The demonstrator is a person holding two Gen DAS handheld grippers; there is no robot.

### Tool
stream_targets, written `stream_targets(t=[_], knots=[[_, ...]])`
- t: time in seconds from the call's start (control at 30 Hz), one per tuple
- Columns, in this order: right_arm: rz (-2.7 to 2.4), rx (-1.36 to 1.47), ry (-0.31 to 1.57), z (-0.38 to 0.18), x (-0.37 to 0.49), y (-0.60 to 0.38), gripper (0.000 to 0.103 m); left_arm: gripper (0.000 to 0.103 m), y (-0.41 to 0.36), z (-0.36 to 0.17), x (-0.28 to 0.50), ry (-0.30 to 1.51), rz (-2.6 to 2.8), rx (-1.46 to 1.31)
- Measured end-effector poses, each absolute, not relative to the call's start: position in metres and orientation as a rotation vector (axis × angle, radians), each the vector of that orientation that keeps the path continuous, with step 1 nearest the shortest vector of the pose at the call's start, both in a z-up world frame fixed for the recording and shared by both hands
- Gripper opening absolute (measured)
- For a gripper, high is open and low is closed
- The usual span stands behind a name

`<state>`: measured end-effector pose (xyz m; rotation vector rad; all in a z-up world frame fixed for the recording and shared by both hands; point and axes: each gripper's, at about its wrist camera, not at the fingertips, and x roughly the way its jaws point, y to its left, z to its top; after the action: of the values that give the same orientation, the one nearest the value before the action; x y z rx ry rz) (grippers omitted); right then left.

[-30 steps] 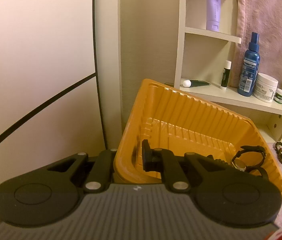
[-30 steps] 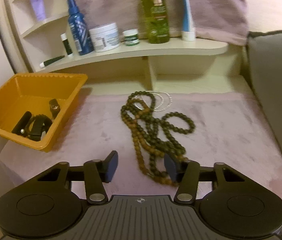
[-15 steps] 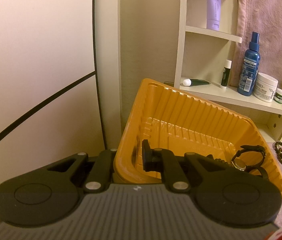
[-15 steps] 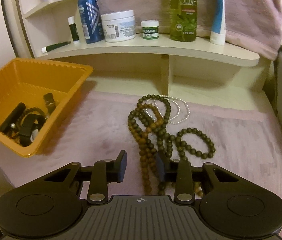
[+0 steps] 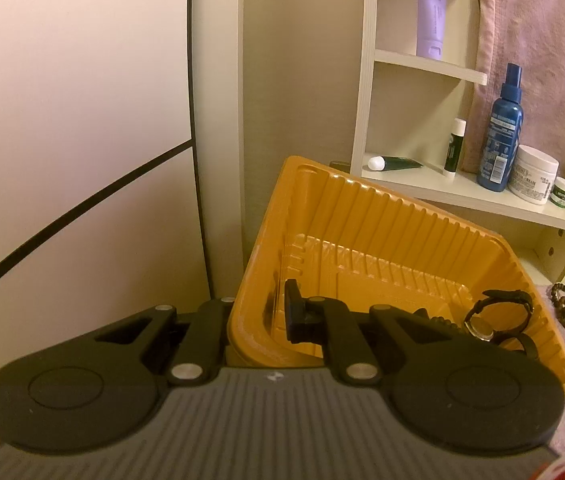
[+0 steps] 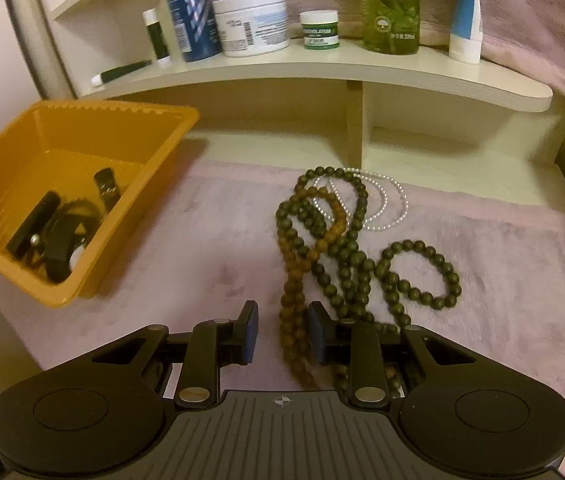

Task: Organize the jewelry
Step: 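Move the open right tool back over the bead necklace pile, then grasp a long wooden bead necklace with the right tool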

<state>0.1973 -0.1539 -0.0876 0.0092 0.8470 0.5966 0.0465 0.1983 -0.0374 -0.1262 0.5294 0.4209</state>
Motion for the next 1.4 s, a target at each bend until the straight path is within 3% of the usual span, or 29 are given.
stream_targets(t=[0.53, 0.8, 1.4], knots=[[0.569, -0.028, 0.784, -0.090, 0.192, -0.148, 0.007, 0.010, 0.198, -0.038, 0.047, 0.531, 0.422, -0.128], [0.607, 0.107, 0.757, -0.066, 0.178, -0.175, 0.007, 0.010, 0.198, -0.038, 0.046, 0.528, 0.420, -0.126], [0.643, 0.205, 0.522, 0.058, 0.146, -0.239, 0.007, 0.010, 0.199, -0.035, 0.044, 0.526, 0.405, -0.120]])
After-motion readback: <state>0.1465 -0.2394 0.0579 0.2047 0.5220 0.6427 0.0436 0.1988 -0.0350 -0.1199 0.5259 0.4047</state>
